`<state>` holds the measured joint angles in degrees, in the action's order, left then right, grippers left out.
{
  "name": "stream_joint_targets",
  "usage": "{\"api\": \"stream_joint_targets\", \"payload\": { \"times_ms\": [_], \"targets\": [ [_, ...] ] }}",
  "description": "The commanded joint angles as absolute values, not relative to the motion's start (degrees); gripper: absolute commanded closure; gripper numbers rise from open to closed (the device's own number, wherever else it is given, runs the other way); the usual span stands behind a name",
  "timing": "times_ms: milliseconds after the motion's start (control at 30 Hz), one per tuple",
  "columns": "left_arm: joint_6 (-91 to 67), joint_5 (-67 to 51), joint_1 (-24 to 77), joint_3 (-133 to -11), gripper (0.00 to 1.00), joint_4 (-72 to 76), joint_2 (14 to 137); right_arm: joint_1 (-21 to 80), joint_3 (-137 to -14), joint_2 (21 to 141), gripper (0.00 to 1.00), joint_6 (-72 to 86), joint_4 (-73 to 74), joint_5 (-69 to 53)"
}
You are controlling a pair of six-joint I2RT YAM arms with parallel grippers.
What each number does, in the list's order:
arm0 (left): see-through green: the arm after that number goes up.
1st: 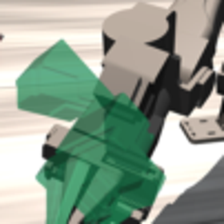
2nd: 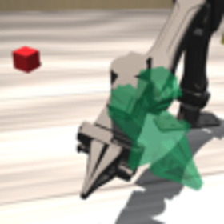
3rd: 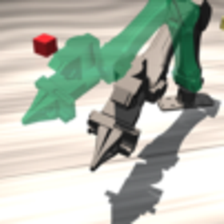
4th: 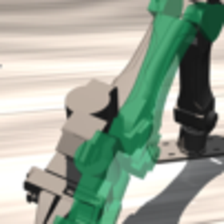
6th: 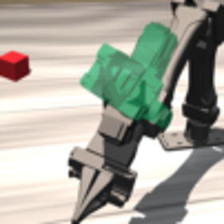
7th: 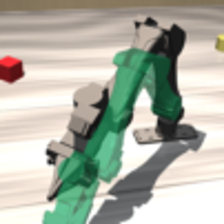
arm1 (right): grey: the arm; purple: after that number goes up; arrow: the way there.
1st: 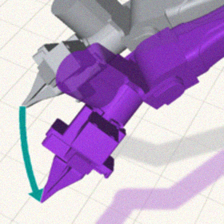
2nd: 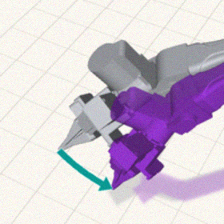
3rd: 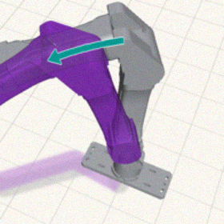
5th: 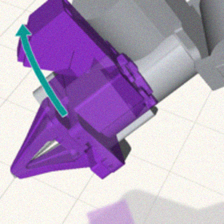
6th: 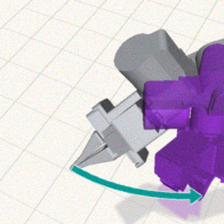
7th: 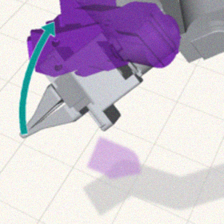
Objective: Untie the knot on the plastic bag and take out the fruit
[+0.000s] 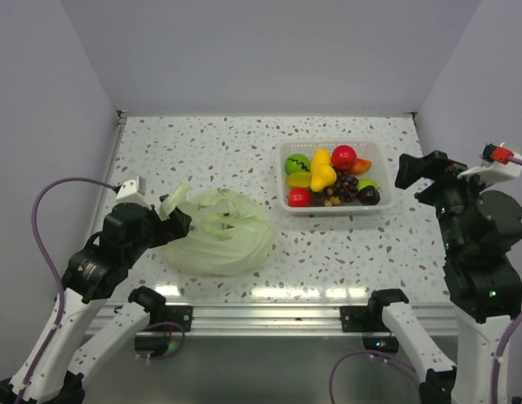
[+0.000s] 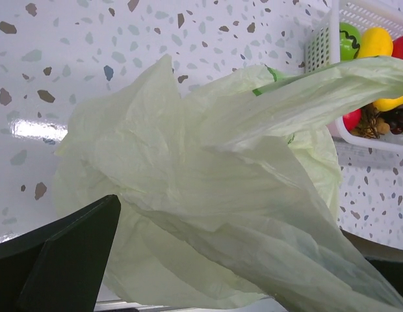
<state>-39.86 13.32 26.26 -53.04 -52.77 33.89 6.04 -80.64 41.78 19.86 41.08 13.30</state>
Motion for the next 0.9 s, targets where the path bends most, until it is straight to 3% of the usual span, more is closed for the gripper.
{"api": "stream_joint_targets", "payload": {
  "times_ms": [0,167,267,467,633,867],
  "targets": [
    [-39.7,13.9,26.1,-54.1,0.0,-55.4,32.3,6.0,-77.9,39.4,0.01,18.6,41.5,6.7],
    [-38.3,9.6,26.1,-49.7,0.0,-53.2,31.6,6.1,-70.2,41.2,0.01,22.1,31.4,-30.7],
    [-36.7,5.1,26.0,-48.1,0.0,-50.5,32.9,6.4,-65.8,42.5,0.02,22.9,24.9,-39.2],
    [-33.8,1.8,26.0,-47.5,0.0,-46.8,38.7,14.3,-67.3,48.8,0.01,15.0,23.5,-38.6],
    [-30.2,-1.7,26.0,-46.8,0.0,-42.1,44.9,32.2,-70.5,58.3,0.01,6.4,24.4,-24.5],
    [-28.1,-7.0,26.0,-48.6,0.0,-38.8,50.5,43.2,-75.7,74.1,0.01,0.4,17.8,-17.1]
  ]
}}
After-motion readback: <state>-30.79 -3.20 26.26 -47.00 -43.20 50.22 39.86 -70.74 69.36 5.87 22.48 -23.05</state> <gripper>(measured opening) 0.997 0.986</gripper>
